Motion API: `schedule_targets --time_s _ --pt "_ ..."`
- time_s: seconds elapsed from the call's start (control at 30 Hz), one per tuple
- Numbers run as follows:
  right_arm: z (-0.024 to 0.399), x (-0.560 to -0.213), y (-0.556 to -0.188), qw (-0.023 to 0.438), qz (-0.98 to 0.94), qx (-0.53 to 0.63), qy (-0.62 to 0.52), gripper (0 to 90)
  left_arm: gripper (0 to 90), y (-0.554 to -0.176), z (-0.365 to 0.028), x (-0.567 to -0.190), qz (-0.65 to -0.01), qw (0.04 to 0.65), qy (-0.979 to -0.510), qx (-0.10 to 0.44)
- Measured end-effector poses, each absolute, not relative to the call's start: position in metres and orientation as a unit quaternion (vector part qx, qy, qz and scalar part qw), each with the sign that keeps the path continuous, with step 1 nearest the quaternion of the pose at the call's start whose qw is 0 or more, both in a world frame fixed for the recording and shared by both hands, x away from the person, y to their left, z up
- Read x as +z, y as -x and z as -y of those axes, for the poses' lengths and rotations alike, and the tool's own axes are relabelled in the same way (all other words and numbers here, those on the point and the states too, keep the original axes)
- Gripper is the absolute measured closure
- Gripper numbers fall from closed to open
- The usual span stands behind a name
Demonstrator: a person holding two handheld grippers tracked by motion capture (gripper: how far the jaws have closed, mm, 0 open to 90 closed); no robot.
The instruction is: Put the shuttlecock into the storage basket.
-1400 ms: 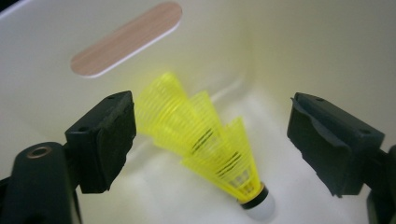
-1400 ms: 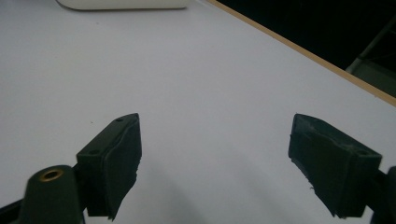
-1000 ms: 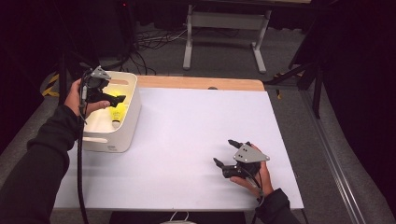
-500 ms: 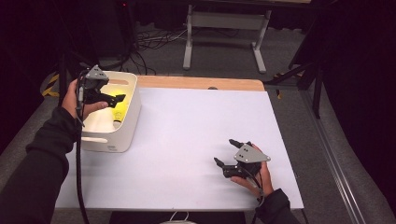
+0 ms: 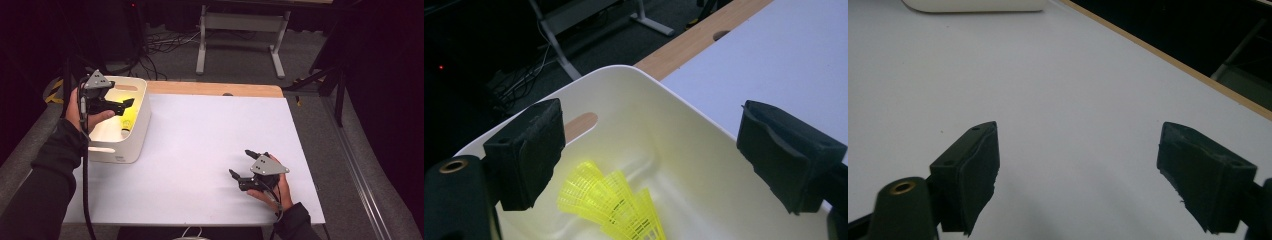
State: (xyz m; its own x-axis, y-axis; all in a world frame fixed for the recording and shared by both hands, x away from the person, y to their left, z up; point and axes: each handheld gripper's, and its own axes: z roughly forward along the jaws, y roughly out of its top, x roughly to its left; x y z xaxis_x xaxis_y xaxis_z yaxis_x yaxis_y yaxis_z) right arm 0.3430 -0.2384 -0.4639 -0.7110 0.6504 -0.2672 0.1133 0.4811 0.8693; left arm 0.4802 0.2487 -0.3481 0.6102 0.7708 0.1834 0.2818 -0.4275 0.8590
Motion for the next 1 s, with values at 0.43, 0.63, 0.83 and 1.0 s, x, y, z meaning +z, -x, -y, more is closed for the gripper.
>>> schedule_targets --time_s 0.43,0.63,0.83,1.0 --pt "0.240 -0.464 -0.344 0.298 -0.806 0.452 -0.239 18.5 12.6 -0.463 -0.249 -0.343 -0.314 0.448 -0.782 0.299" --pt "0.239 -0.464 -0.343 0.297 -0.806 0.453 -0.240 18.5 9.9 -0.454 -0.245 -0.342 -0.304 0.458 -0.778 0.304" --pt "0.240 -0.464 -0.343 0.298 -0.805 0.453 -0.240 18.5 9.0 -0.447 -0.242 -0.342 -0.294 0.471 -0.775 0.302" --pt "0.241 -0.464 -0.343 0.302 -0.801 0.456 -0.244 18.3 6.6 -0.443 -0.240 -0.342 -0.288 0.472 -0.776 0.304"
